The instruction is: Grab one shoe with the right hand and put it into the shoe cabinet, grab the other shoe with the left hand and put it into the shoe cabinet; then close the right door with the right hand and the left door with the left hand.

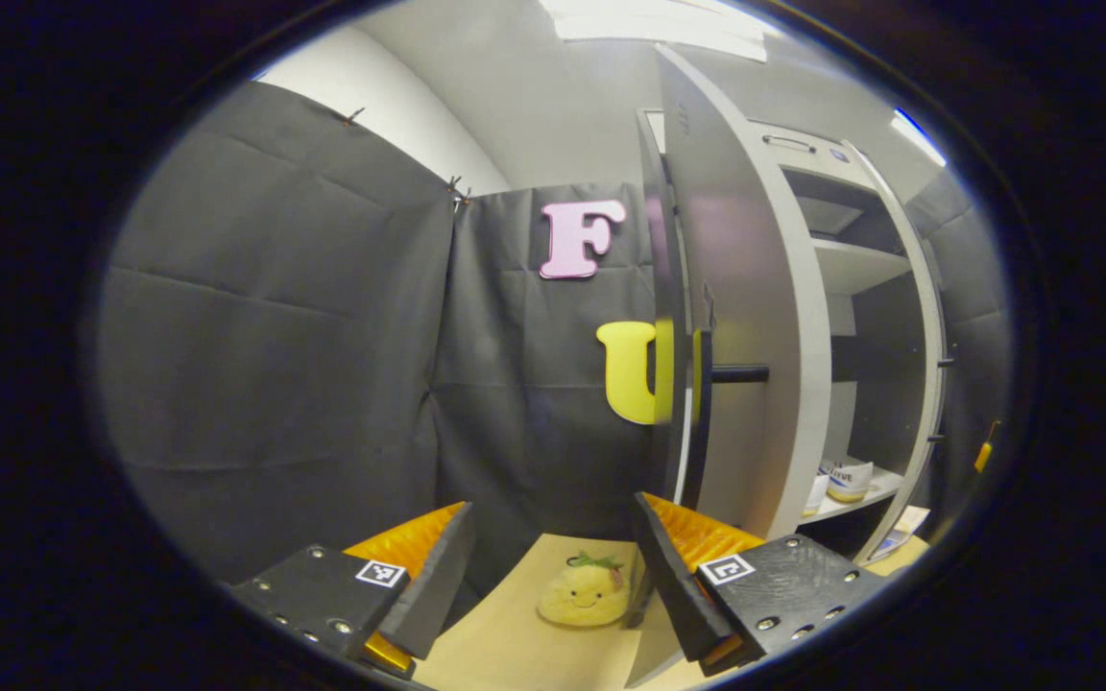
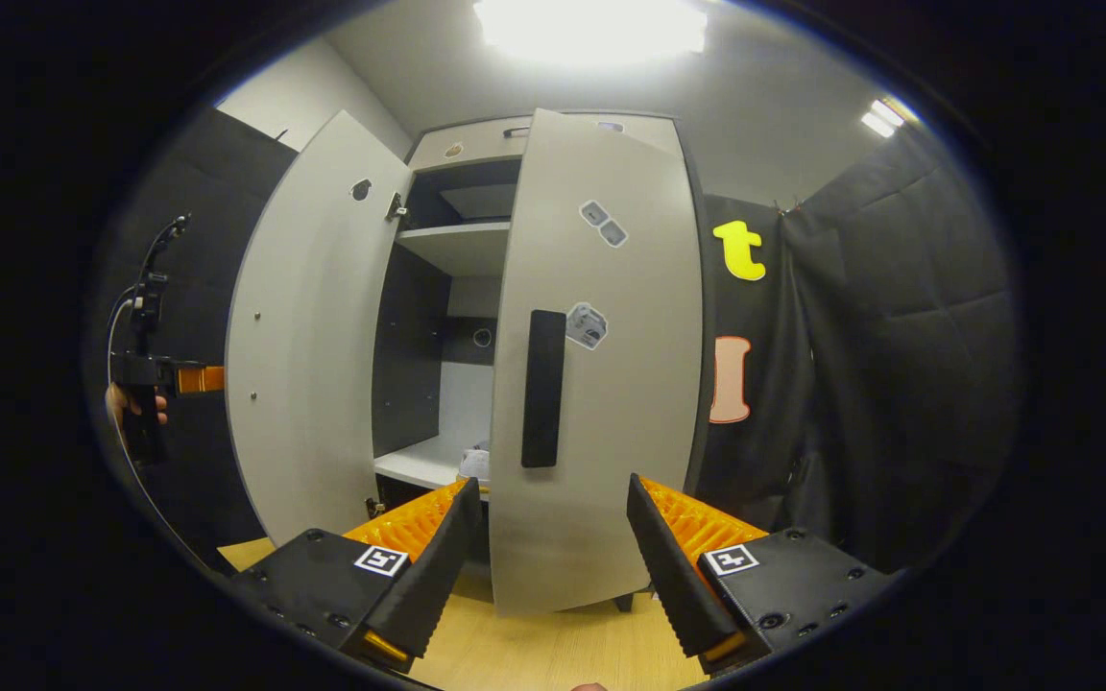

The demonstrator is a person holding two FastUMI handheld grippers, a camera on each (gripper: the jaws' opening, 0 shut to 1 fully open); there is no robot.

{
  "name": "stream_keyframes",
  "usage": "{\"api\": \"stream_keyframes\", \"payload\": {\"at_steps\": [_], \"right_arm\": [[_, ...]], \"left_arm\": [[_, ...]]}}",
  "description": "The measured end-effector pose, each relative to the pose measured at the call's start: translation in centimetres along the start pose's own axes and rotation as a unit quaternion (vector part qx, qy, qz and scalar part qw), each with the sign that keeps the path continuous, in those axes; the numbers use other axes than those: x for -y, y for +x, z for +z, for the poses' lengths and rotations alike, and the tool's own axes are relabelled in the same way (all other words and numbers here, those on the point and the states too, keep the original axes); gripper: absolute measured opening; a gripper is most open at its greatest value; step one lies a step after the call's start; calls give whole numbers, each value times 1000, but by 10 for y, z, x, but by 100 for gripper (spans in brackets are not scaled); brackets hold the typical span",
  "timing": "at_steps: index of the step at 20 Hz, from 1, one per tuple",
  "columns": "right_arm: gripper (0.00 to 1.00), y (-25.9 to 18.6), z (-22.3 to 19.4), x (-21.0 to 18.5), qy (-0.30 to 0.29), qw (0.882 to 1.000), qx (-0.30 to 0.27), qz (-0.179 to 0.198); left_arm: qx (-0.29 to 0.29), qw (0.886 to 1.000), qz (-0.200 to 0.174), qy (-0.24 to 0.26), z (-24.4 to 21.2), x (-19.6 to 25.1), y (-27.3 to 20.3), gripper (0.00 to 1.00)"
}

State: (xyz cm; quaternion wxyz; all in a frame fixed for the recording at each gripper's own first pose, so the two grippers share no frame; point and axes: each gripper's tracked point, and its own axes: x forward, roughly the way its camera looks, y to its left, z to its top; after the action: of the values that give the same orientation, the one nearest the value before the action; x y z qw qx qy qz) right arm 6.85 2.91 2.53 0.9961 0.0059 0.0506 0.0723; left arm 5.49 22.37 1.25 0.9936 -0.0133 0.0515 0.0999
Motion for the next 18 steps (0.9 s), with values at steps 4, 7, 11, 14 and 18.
{"api": "stream_keyframes", "payload": {"at_steps": [4, 7, 11, 14, 18], "right_arm": [[96, 1, -3, 12, 12, 1000, -3, 5], [96, 0, -5, 18, 9, 1000, -3, 8], [96, -2, -7, 32, 9, 1000, -6, 8], [96, -9, -12, 50, 8, 1000, -9, 0], [96, -13, -16, 73, 11, 1000, -16, -13]], "left_arm": [[0, 1000, -10, 5, 0, 21, -7, 94], [2, 999, -35, 7, 3, 54, -12, 94], [2, 998, -55, -1, 1, 91, -16, 94], [-1, 997, -71, -19, -2, 115, -13, 94], [-7, 995, -90, -31, -5, 149, -7, 94]]}}
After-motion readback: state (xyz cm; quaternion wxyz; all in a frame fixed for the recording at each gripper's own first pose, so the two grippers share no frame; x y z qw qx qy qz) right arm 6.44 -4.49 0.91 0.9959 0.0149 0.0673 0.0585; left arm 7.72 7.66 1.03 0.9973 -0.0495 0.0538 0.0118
